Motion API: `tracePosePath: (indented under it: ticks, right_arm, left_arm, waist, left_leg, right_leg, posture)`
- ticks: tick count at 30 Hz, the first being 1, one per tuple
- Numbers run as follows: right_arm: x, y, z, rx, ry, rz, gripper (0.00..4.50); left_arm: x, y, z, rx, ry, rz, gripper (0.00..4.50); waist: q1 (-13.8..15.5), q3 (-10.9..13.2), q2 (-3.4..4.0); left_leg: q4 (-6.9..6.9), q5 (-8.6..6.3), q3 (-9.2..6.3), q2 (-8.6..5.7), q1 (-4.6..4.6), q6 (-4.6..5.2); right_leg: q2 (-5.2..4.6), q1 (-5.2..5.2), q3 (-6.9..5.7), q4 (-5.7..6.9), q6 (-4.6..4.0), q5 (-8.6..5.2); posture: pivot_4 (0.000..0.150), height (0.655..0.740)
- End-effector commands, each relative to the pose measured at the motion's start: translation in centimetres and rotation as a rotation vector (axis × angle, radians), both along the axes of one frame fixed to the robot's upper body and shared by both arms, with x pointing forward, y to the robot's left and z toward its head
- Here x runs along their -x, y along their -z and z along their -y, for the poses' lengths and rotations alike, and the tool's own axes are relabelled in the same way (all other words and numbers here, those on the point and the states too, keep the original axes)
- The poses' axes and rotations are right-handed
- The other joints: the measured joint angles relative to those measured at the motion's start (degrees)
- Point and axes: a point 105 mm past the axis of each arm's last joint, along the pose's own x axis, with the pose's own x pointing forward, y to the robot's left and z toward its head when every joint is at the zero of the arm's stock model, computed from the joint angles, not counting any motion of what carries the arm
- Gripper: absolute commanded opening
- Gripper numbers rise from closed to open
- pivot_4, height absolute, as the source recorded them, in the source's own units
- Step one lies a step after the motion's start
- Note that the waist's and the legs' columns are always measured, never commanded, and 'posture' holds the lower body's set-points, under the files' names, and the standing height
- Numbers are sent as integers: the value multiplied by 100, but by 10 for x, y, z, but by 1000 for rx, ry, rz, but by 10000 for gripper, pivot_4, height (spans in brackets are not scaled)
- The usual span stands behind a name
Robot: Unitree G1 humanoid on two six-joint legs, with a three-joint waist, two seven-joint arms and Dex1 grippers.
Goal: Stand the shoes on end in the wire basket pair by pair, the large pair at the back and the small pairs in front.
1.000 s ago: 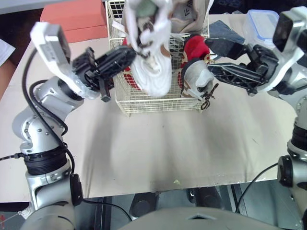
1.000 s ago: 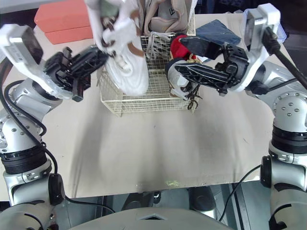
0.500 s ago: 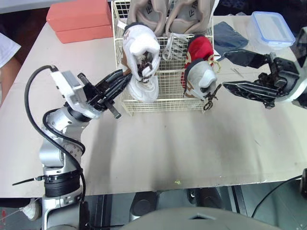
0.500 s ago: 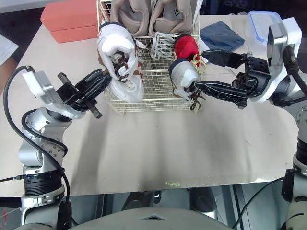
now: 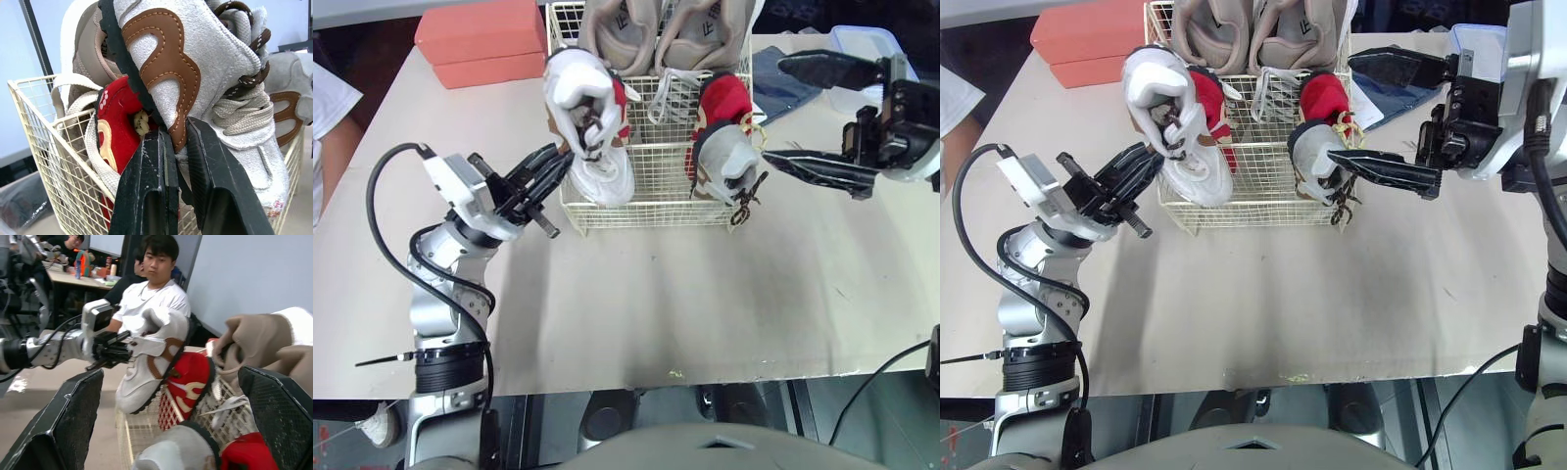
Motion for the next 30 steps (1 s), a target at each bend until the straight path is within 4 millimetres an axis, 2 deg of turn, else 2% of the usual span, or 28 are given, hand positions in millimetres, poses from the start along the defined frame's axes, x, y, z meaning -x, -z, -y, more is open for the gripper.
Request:
tracePosePath:
  ticks: [1,4,8,19,22,25,27,29,30]
  right_arm:
    - [4,-8,1,-22,-7,43,43607]
    - [4,-7,2,-32,-14,29,43607]
    - [5,-6,1,-17,-20,24,43607]
    - [7,-5,1,2,-26,19,43607]
    - [7,-4,1,2,-26,18,44024]
    - [6,-4,1,4,-24,18,44024]
    - [6,-4,2,5,-23,17,44024]
    - [6,-4,2,6,-21,16,44024]
    - [6,-4,2,7,-19,16,44024]
  left_arm:
    - [3,-14,6,-21,-1,88,2300]
    - [5,-15,11,-29,11,103,2300]
    - [9,15,14,-103,53,9,2300]
    - [3,62,5,-191,8,-212,2300]
    - [3,64,3,-164,11,-252,14533]
    - [4,62,1,-140,13,-267,28623]
    - [6,56,-2,-104,20,-258,37111]
    - [9,49,-4,-77,29,-251,44394]
    - [11,45,-5,-68,34,-246,44394]
  waist:
    - [-2,0,0]
    - [-19,0,0]
    - [-44,0,1]
    - [-39,-4,8]
    - [-39,-18,32]
    - [-30,-23,42]
    - [-31,-23,43]
    - [-40,-22,44]
    - [-45,-21,44]
  left_leg:
    - [1,0,0,0,0,0]
    - [1,0,-1,-1,-3,0]
    - [0,0,-1,0,-2,0]
    - [-2,0,-4,0,1,0]
    - [-3,0,-3,0,5,0]
    - [-6,-1,-4,0,28,1]
    - [-38,-15,3,0,97,27]
    - [-61,-17,6,3,134,29]
    - [-66,-17,7,6,150,29]
  right_leg:
    - [0,0,0,0,0,0]
    - [0,-1,0,-2,0,0]
    - [0,-1,1,-2,0,0]
    - [-1,-1,2,-1,0,0]
    - [0,2,2,0,0,0]
    - [-1,24,2,0,0,0]
    - [-1,81,11,-8,-1,-1]
    - [1,104,15,-9,-2,-1]
    - [3,114,16,-9,-3,-1]
  posture:
    - [1500,7400]
    - [1500,7400]
    - [1500,7400]
    - [1500,7400]
    - [1500,7400]
    - [1500,7400]
    - [1500,7400]
    - [1500,7400]
    - [1500,7400]
